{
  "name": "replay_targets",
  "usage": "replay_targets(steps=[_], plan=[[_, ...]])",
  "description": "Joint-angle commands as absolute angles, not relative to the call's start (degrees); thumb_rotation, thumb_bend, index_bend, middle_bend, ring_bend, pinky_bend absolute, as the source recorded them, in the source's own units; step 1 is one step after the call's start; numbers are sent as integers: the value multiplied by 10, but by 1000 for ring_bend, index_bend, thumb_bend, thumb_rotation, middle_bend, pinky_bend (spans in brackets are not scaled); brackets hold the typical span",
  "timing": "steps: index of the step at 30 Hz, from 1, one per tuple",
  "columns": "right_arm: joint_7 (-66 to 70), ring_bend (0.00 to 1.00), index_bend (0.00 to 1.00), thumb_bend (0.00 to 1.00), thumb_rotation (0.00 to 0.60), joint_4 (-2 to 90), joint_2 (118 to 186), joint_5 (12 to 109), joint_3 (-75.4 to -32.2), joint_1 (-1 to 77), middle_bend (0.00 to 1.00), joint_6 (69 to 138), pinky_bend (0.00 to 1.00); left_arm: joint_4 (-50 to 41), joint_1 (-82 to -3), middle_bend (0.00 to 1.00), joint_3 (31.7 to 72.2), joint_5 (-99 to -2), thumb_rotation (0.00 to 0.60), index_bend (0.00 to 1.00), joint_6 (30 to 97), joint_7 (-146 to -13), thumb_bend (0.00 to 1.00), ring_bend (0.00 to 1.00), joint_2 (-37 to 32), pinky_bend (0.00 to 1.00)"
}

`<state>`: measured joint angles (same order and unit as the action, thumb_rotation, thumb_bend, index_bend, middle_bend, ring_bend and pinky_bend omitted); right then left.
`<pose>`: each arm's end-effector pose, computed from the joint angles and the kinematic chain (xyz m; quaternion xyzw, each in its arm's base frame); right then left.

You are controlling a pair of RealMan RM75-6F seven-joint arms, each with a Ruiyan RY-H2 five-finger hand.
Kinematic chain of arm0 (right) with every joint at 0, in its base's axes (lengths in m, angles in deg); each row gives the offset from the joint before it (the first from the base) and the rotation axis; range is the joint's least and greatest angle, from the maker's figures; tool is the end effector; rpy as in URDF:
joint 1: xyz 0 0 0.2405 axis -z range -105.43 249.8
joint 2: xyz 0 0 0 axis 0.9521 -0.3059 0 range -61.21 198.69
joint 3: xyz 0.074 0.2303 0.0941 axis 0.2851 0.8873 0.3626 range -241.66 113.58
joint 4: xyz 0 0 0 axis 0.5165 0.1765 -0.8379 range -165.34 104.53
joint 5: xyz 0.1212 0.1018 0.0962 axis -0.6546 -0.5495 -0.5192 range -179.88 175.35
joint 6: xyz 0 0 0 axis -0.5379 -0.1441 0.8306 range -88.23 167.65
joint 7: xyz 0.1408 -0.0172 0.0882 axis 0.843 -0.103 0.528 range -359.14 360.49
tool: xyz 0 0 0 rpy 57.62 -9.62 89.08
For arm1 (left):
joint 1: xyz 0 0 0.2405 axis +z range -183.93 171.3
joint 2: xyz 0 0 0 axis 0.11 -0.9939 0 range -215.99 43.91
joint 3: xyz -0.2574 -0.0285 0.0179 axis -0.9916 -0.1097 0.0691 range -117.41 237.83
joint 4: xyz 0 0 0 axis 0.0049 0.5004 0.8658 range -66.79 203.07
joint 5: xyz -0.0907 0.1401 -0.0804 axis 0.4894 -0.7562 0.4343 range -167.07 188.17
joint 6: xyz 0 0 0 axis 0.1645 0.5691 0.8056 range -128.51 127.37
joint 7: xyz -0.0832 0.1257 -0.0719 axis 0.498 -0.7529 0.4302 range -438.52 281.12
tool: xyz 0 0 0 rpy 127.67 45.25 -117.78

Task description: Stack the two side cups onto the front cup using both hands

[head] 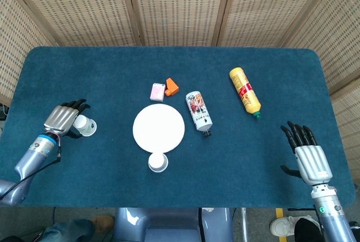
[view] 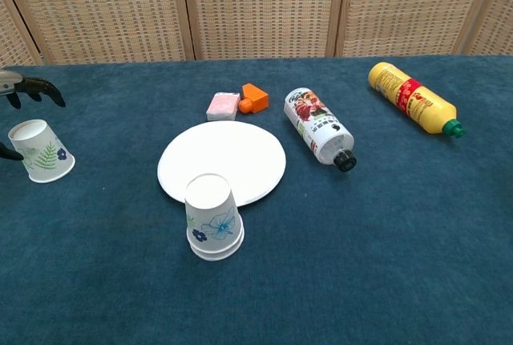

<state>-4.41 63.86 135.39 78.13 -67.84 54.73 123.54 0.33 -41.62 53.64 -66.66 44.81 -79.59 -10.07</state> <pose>-0.2747 -0.2434 0.1509 0.6424 -0.3750 0.3842 0.5468 -0.2814 0.3783 0.0896 -0.7509 -0.3639 -0.2466 0.4928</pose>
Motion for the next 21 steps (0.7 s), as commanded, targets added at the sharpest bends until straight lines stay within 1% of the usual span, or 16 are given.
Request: replay_targets(steps=[1, 5, 8, 10, 12, 15, 18, 21], plan=[[-44, 0, 0, 0, 600, 640, 1353, 783, -675, 550, 0, 1232, 0, 9, -422, 182, 539, -666, 600, 269, 441, -789, 0, 229, -97, 314], [-46, 0, 0, 0, 600, 640, 1352, 785, -669, 554, 0, 1229, 0, 20, -426, 263, 541, -666, 600, 370, 440, -787, 0, 304, -92, 385], [-48, 0, 0, 0, 600, 641, 1353, 786, -665, 557, 0, 1226, 0, 28, -427, 283, 541, -665, 600, 398, 446, -792, 0, 323, -88, 403], [-49, 0, 0, 0, 600, 642, 1352, 786, -662, 559, 0, 1224, 0, 33, -427, 301, 543, -662, 600, 419, 447, -799, 1, 344, -86, 433], [-49, 0, 0, 0, 600, 643, 1352, 786, -659, 561, 0, 1221, 0, 34, -427, 356, 542, -656, 600, 483, 446, -802, 30, 394, -86, 485], [-49, 0, 0, 0, 600, 645, 1351, 789, -654, 564, 0, 1217, 0, 32, -425, 433, 540, -646, 600, 582, 444, -791, 76, 457, -88, 530], [-49, 0, 0, 0, 600, 646, 1351, 791, -651, 567, 0, 1216, 0, 29, -425, 461, 541, -646, 600, 617, 445, -787, 106, 485, -93, 543], [-49, 0, 0, 0, 600, 647, 1350, 793, -647, 570, 0, 1215, 0, 24, -425, 467, 540, -648, 600, 622, 452, -781, 115, 491, -97, 546]])
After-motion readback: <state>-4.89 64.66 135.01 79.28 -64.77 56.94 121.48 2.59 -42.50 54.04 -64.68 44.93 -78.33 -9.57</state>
